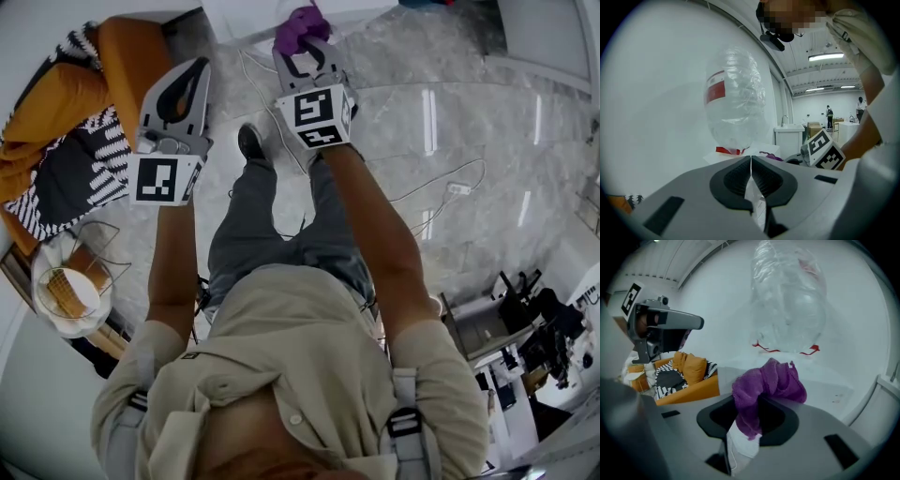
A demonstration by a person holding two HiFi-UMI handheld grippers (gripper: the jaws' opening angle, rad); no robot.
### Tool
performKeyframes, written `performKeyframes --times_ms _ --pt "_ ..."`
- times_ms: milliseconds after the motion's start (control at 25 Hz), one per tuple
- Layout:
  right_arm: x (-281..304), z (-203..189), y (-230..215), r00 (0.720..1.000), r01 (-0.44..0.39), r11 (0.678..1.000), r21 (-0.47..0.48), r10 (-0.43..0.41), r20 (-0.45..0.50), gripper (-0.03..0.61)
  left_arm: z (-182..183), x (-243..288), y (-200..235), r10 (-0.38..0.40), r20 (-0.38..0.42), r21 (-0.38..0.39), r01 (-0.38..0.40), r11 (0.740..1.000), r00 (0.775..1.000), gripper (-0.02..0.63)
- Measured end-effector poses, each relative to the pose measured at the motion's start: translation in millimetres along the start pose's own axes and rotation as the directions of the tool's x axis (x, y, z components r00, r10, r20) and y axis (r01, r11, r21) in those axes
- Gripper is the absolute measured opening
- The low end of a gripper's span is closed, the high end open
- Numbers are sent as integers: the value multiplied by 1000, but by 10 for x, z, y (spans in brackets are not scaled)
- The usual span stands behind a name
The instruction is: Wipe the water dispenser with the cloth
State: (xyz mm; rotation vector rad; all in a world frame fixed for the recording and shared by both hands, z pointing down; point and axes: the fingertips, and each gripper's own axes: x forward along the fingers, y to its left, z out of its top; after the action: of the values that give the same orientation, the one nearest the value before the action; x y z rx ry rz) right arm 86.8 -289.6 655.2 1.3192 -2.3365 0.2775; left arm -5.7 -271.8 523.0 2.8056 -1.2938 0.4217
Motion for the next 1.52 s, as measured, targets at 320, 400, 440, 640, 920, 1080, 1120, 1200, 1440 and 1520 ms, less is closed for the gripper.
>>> performKeyframes --times_ms 320,400,440,640,920,1080,1120,1200,1440,1520 --pt "60 -92 65 999 -38 997 -73 37 -18 129 -127 -47 63 12 -19 -6 -12 1000 1000 21" --pt "30 -175 -139 999 -11 996 -85 8 -37 127 -136 -30 51 12 -21 -5 -12 1000 1000 21" --pt "7 -211 -244 999 4 996 -92 -8 -45 127 -129 -21 45 11 -20 -5 -11 1000 1000 21" --pt "-178 -375 -932 986 133 990 -57 -138 -93 127 -67 3 -12 5 -22 5 -5 1000 1000 21" --pt "-426 -304 -1291 976 180 983 33 -175 -130 126 140 -29 -107 -7 -23 27 8 1000 1000 21" --pt "-817 -8 -1274 981 179 982 65 -172 -94 124 397 -187 -94 -8 -18 47 9 999 1000 21" --pt "-928 77 -1280 981 181 981 66 -175 -82 124 429 -244 -72 -8 -35 57 10 998 999 21" --pt "-1143 258 -1278 982 181 981 66 -178 -58 123 511 -353 -23 -5 -52 68 9 998 999 21" --pt "-1750 731 -1239 981 191 978 88 -192 1 120 850 -670 44 8 -36 68 -6 998 999 21" --pt "-1932 902 -1230 979 198 976 86 -201 25 117 969 -770 39 12 -30 69 -10 998 999 21"
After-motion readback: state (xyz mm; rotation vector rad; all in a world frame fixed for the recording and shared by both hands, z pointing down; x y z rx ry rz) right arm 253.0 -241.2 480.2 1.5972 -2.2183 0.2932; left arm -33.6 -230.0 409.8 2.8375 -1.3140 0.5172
